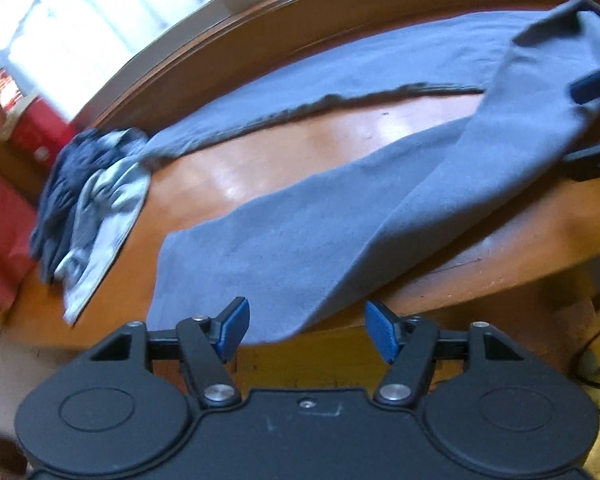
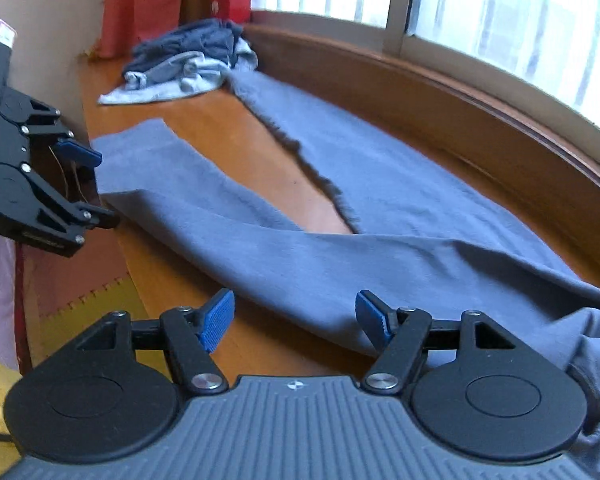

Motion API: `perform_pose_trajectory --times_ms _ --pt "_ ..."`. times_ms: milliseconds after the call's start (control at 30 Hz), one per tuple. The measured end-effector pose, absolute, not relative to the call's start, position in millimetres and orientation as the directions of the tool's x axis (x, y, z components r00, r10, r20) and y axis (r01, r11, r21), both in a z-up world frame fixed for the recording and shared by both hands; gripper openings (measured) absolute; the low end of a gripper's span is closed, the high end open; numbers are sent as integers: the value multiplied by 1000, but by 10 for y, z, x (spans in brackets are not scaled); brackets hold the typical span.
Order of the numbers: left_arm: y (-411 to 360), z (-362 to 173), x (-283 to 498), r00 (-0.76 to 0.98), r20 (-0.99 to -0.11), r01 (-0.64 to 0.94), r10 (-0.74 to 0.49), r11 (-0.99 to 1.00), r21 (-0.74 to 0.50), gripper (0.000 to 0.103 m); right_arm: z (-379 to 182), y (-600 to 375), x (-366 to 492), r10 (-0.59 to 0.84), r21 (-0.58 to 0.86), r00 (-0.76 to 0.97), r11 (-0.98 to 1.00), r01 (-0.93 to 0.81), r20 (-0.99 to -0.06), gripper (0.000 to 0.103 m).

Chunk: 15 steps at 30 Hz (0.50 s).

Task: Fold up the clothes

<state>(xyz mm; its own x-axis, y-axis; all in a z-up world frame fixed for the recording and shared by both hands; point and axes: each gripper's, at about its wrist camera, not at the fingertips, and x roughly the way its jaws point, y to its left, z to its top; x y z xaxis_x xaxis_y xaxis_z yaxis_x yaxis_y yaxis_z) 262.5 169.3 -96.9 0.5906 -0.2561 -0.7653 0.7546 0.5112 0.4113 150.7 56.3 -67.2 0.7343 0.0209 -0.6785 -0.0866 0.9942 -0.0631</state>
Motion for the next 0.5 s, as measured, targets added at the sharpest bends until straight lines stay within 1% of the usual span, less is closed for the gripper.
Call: perform_pose_trajectory --times_ms 100,200,267,333,367,400,433,467,500 --pt "1732 -958 2676 525 -783 814 -332 463 350 61 -703 654 1614 0 -62 715 996 -61 -699 70" --pt "1708 -975 2707 493 -778 844 -389 432 318 61 -745 705 1697 -28 -82 704 996 -43 -710 70" --pt "1673 -985 2759 454 -781 864 -429 424 270 48 -789 722 1758 -40 -89 698 995 -35 -715 70" --pt "1630 -988 2819 402 -790 885 -463 416 207 11 -833 724 1813 -44 -86 692 996 -27 -721 70" --pt "1604 -985 2860 374 -800 892 -470 419 171 8 -852 716 1836 -43 -80 690 997 -22 -723 67" --pt "1582 -981 2890 364 -803 890 -472 429 151 7 -844 697 1837 -34 -64 695 998 -16 -718 53" --pt "1578 -961 2920 355 -802 886 -479 445 126 5 -819 687 1841 -30 -56 699 998 -14 -714 43" --pt "1581 -933 2953 345 -800 882 -490 462 96 4 -793 678 1845 -26 -48 703 999 -11 -711 22" --pt "1591 -870 2977 343 -792 875 -505 479 74 4 -768 668 1849 -22 -40 707 999 -9 -707 14"
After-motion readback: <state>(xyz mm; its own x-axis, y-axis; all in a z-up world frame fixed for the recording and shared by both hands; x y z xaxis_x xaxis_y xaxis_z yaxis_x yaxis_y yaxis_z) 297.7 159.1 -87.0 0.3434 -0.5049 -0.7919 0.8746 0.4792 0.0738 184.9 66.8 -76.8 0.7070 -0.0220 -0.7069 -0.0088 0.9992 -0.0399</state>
